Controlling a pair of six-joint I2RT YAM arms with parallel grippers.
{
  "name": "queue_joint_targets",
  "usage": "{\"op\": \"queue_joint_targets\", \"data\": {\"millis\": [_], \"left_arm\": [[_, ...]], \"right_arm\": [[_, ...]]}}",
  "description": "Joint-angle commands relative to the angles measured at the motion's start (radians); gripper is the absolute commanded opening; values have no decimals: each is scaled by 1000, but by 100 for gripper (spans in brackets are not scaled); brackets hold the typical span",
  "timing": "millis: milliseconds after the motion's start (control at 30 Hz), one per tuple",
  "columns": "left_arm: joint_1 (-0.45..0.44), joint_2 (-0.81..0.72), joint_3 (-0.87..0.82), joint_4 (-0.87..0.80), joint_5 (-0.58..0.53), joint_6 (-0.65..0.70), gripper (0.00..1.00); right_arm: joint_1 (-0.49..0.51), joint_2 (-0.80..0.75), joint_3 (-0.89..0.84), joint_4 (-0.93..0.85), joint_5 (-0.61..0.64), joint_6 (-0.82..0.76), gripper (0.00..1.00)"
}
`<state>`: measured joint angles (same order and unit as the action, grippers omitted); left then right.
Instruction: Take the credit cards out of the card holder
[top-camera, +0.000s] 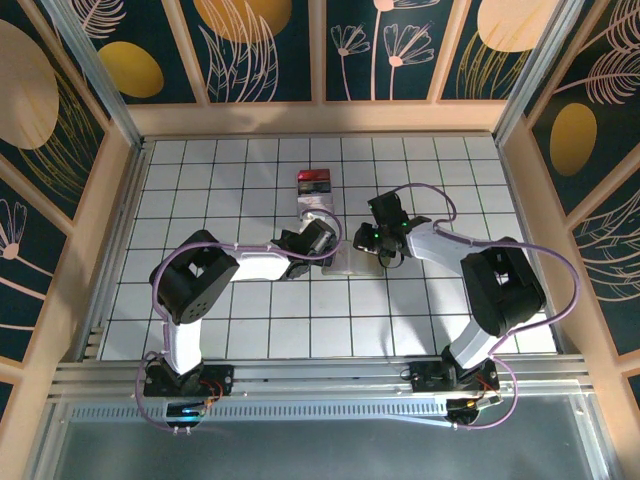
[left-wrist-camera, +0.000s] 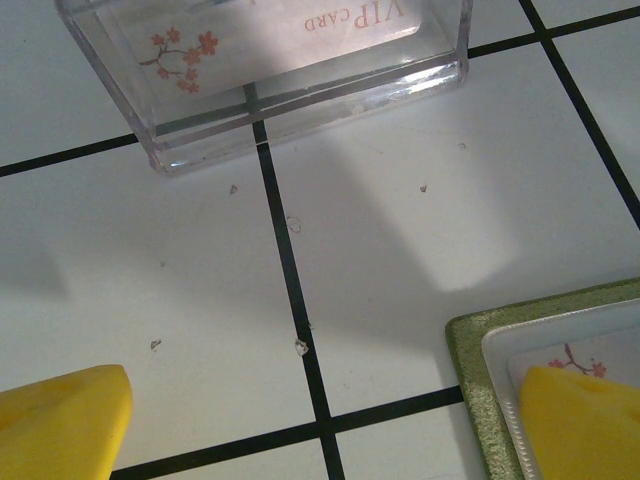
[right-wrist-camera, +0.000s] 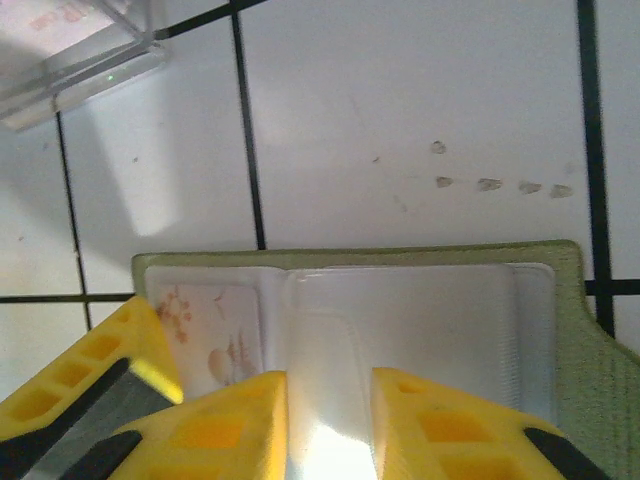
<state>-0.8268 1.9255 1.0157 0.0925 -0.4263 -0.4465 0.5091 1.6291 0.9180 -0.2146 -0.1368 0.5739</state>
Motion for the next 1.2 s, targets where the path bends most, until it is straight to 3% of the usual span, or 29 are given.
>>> {"op": "queue_joint_targets", "data": {"millis": [0, 333, 500, 800, 1167], "left_arm": [[2, 25, 9, -30, -3, -12, 99], [3, 24, 14, -34, -6, -11, 99], [2, 24, 15, -40, -11, -14, 99], [2, 6, 4, -59, -25, -42, 99], [-7, -45, -80, -30, 56, -104, 99]], "right_arm": [[-4, -41, -5, 24, -50, -5, 26], [-4, -11, 4, -63, 78, 12, 20], [-5, -9, 9, -121, 192, 3, 23], [20, 46, -22, -112, 216, 10, 28], [27, 11, 60, -195, 323, -43, 31]]}}
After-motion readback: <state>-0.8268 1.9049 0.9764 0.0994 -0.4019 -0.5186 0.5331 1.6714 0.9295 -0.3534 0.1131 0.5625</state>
